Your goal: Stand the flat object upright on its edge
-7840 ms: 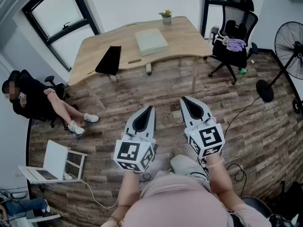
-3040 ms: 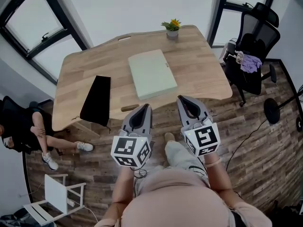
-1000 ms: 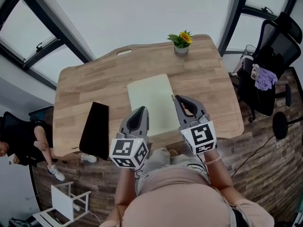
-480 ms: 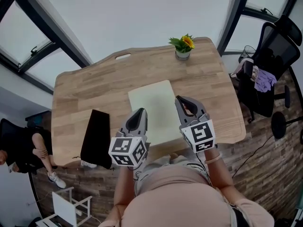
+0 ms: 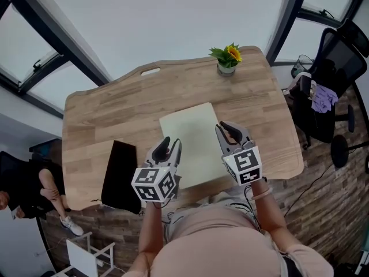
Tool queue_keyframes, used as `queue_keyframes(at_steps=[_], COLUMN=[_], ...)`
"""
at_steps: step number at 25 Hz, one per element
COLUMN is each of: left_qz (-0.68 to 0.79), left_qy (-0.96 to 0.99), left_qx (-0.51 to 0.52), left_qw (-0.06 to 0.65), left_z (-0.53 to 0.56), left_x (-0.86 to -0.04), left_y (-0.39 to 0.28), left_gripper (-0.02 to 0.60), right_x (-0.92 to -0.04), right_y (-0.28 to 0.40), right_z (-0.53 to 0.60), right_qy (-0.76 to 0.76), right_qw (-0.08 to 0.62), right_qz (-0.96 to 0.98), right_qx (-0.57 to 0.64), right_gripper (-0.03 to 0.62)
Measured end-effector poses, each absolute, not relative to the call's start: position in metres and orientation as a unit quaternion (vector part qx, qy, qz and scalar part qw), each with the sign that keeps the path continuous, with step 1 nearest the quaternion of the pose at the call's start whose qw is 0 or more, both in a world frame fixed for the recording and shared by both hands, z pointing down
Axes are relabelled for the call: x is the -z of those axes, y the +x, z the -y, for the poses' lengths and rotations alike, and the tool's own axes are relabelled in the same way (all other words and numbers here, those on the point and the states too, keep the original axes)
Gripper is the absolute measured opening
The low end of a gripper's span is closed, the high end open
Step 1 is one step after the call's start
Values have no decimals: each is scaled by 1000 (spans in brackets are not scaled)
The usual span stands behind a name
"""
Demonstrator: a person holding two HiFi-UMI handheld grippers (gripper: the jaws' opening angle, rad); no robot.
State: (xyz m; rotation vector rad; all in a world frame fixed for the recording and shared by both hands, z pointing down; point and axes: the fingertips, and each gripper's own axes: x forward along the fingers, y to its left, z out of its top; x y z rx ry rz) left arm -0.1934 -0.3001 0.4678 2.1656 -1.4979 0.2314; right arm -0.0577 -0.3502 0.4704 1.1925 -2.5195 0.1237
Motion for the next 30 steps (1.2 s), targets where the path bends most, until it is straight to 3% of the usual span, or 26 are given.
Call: queue_keyframes(at_steps=[7,21,30], left_qz=[546,535,530], left_qy=[786,763,742], left_qx=[-95,-121,-122], left_qw=[272,342,393], left_z=[310,324,328], left_x=[-493,-545,-581], left_y=[-209,-232,-243], left_gripper=[124,212,247], right_x=[-499,-555,-588], right_y=[-65,-64,-63], right_z=[362,381,392], right_qy=[417,410,397], right_qw=[205,252,267], right_qz=[883,867,861], right_qx=[-64,-126,-171], right_gripper=[71,163,272])
